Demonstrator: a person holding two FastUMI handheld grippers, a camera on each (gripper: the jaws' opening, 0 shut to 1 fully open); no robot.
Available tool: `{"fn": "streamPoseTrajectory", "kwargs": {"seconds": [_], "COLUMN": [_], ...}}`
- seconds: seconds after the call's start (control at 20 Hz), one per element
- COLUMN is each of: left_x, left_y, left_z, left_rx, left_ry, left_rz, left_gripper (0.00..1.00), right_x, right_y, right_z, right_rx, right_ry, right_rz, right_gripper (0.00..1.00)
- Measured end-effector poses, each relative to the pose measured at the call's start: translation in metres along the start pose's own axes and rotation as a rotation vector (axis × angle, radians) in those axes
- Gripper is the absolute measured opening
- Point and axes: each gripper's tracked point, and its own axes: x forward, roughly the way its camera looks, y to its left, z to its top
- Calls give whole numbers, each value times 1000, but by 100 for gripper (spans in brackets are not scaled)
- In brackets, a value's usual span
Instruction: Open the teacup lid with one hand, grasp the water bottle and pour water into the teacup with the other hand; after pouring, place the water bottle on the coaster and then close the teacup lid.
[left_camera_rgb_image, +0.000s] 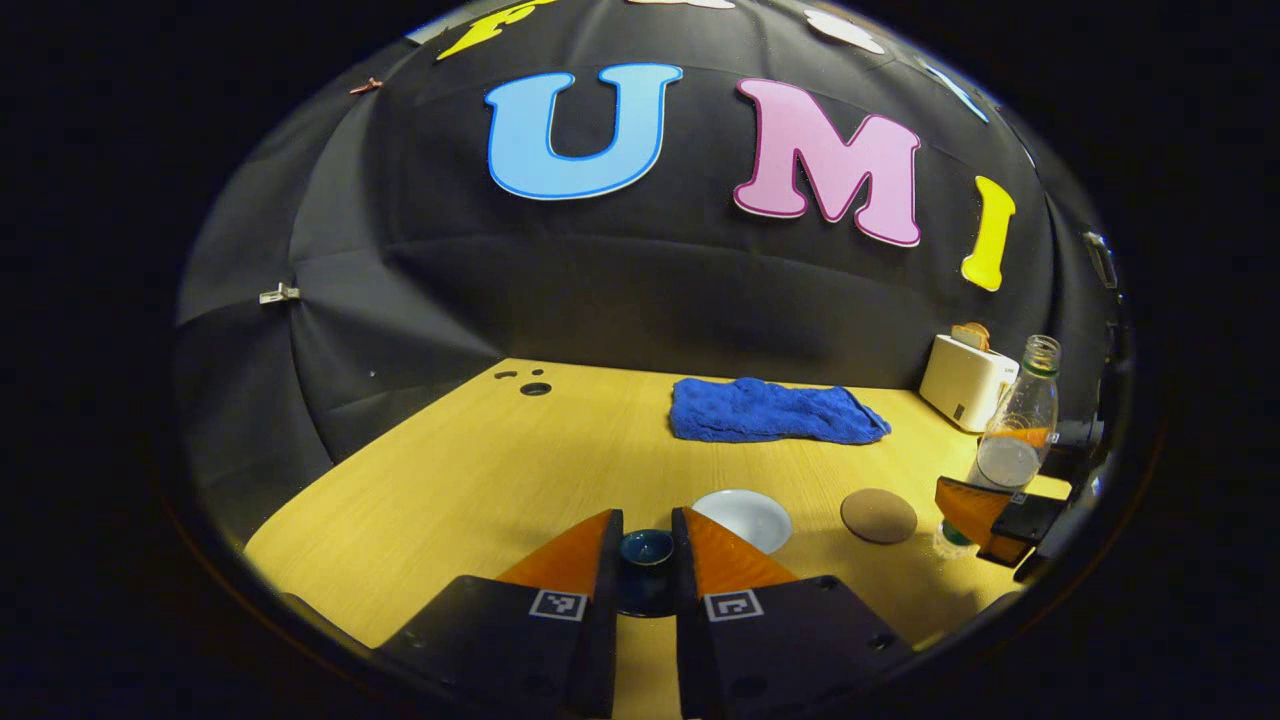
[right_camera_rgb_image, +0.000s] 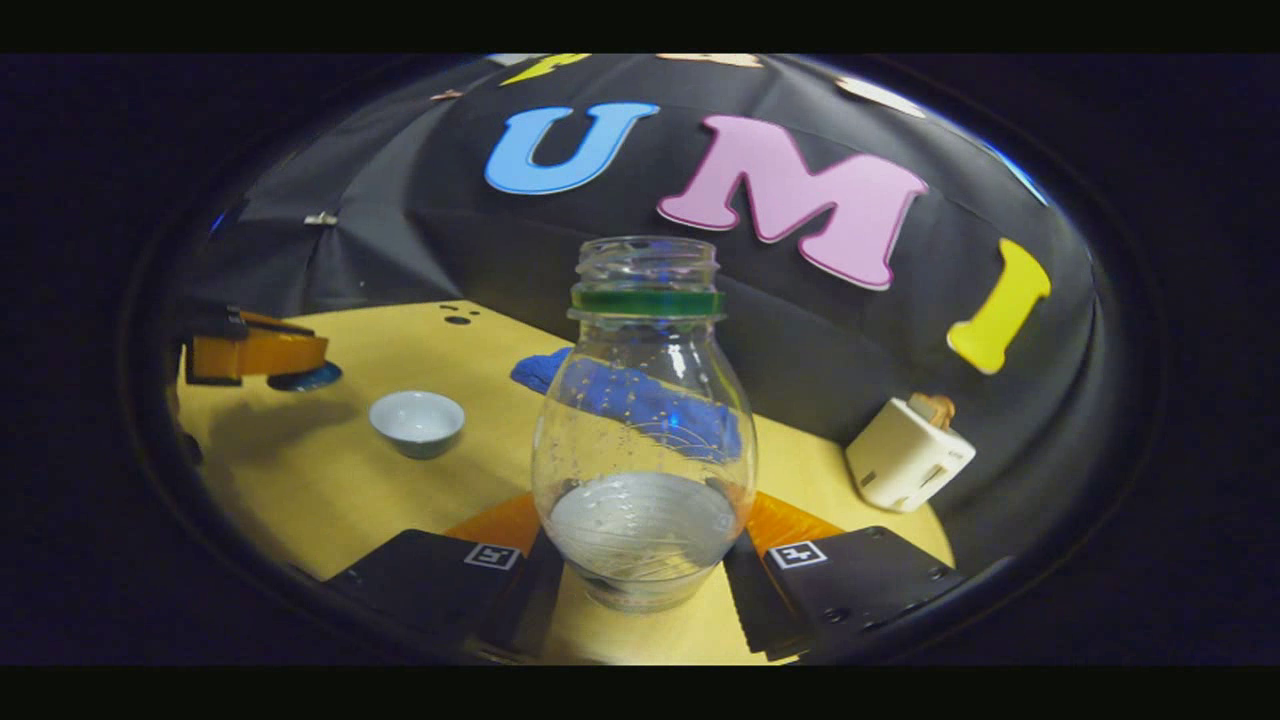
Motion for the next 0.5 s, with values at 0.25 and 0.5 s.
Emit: {"fn": "streamPoseTrajectory", "kwargs": {"seconds": [0.25,0.5], "left_x": [-9,-24], "left_y": [27,56], "left_z": [7,11], "left_rx": [-46,-6], "left_ry": [-16,-11], "left_rz": [44,88], "left_gripper": [25,28], "right_x": [26,52], "right_y": [-2,6], "right_z": [18,30], "right_rx": [-227,-421], "right_ry": [-50,-94], "right_rz": [-39,-58], "right_gripper": [74,74]}}
